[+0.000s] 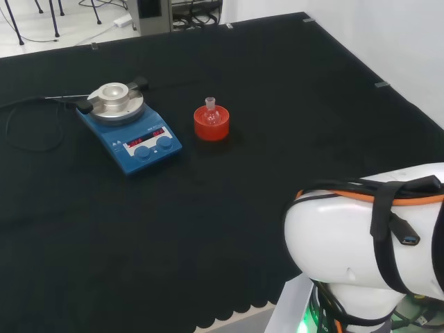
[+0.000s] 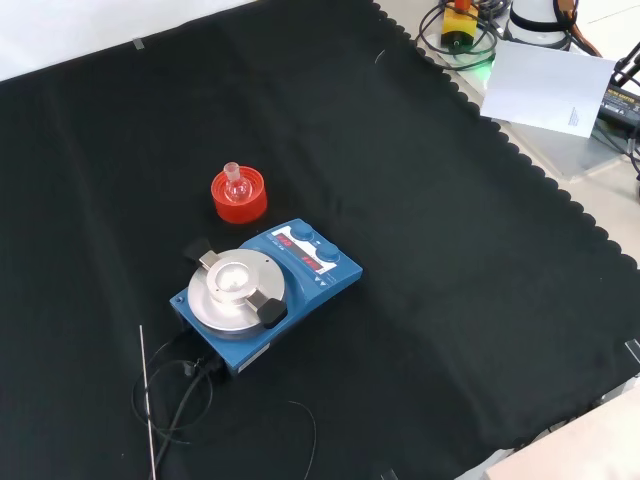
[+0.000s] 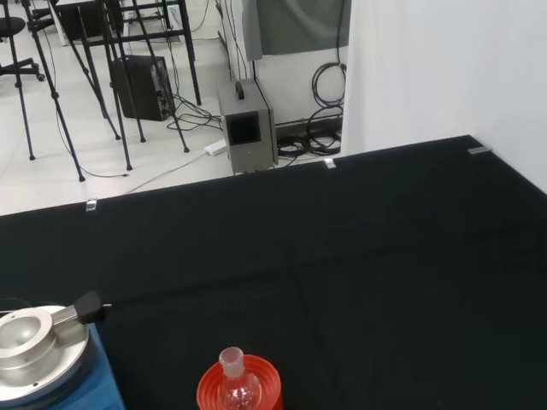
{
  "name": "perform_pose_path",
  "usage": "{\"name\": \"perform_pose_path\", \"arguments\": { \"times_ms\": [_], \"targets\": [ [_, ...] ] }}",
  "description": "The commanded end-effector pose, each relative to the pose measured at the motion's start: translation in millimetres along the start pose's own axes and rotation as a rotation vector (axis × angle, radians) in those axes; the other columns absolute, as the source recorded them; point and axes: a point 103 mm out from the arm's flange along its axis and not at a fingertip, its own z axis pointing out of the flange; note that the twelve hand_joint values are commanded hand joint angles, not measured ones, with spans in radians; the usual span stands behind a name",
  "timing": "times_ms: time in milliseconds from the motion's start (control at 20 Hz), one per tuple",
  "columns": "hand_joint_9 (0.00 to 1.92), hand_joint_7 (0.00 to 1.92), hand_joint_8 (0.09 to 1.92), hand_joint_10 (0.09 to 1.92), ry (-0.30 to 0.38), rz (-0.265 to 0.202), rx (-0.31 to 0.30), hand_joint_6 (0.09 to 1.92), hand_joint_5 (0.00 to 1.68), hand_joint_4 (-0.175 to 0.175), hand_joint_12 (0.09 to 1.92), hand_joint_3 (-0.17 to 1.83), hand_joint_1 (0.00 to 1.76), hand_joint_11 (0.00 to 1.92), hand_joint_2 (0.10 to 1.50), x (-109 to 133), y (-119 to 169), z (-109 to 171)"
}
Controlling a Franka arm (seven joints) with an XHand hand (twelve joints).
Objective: Pick up the round-bottom flask.
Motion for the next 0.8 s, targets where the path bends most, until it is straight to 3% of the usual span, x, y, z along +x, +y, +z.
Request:
{"name": "perform_pose_path", "arguments": {
  "times_ms": [50,450,800],
  "targets": [
    [0.25,0.13,0.49,0.62,0.051,0.015,0.033,0.09,0.26,-0.021,1.1,0.25,0.28,0.0,1.21,17.2,42.3,47.7],
    [0.26,0.13,0.49,0.63,0.089,0.015,0.094,0.09,0.26,-0.022,1.14,0.25,0.33,0.0,1.18,28.3,118.8,112.4],
    [0.27,0.13,0.5,0.64,0.11,-0.001,0.125,0.09,0.27,-0.023,1.18,0.26,0.43,0.0,1.13,35.3,152.4,162.2]
  ]
}}
